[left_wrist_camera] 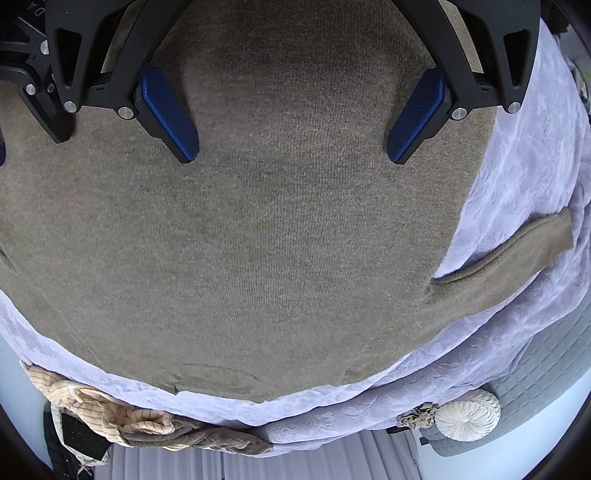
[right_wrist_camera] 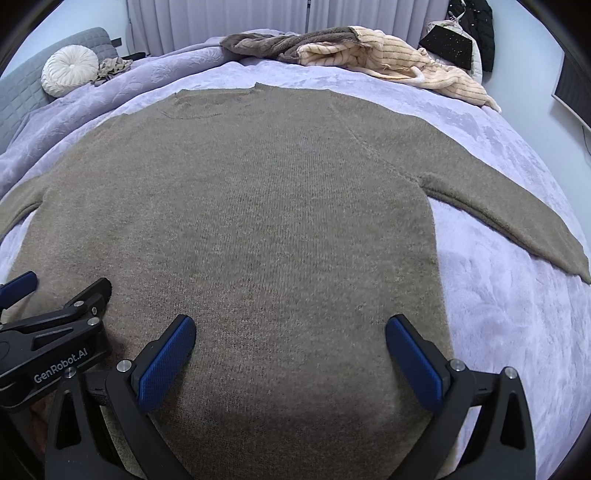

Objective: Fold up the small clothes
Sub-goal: 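Move the right tool along the sleeve to its ribbed cuff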

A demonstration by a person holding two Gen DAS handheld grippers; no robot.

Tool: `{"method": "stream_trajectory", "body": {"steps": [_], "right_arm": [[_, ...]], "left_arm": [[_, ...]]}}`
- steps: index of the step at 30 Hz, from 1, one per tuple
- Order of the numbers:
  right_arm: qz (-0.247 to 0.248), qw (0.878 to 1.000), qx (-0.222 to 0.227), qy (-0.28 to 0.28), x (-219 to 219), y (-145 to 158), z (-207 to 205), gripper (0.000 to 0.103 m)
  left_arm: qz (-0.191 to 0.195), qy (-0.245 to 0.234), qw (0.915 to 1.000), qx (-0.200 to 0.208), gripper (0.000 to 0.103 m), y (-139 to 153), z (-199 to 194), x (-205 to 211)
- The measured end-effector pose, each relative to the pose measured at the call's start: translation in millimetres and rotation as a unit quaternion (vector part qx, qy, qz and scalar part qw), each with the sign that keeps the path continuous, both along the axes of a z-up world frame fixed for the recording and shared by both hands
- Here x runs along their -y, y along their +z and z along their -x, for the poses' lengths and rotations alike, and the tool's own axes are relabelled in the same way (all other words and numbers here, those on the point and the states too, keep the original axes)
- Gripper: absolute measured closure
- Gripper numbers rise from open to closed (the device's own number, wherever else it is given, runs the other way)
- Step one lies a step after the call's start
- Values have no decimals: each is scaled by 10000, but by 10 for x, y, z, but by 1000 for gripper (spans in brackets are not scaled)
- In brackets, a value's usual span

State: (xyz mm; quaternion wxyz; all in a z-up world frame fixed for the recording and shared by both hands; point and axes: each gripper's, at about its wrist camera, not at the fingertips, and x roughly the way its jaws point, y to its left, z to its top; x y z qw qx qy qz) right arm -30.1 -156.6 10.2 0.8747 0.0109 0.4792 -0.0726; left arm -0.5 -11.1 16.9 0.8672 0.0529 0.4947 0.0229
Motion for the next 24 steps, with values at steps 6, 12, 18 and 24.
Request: {"method": "stream_trajectory", "body": {"steps": [6,12,18,24], "right_arm": [[149,9997,172,-122,222,221,-30,0],[143,9990,285,-312,499,384,-79,0],[111,9976,418,-535,811,500,-78,0],[71,9951,543,-824,1183,611,-99,0]], "left_arm": [[-33,-77,9999,121,0,199,-68,154],[121,-242,9996,-66,0,319,-209,377],[-2,-316,9995,-15,0,374,-292,618],[32,-401,9990,-199,0,406,-419,886]]}}
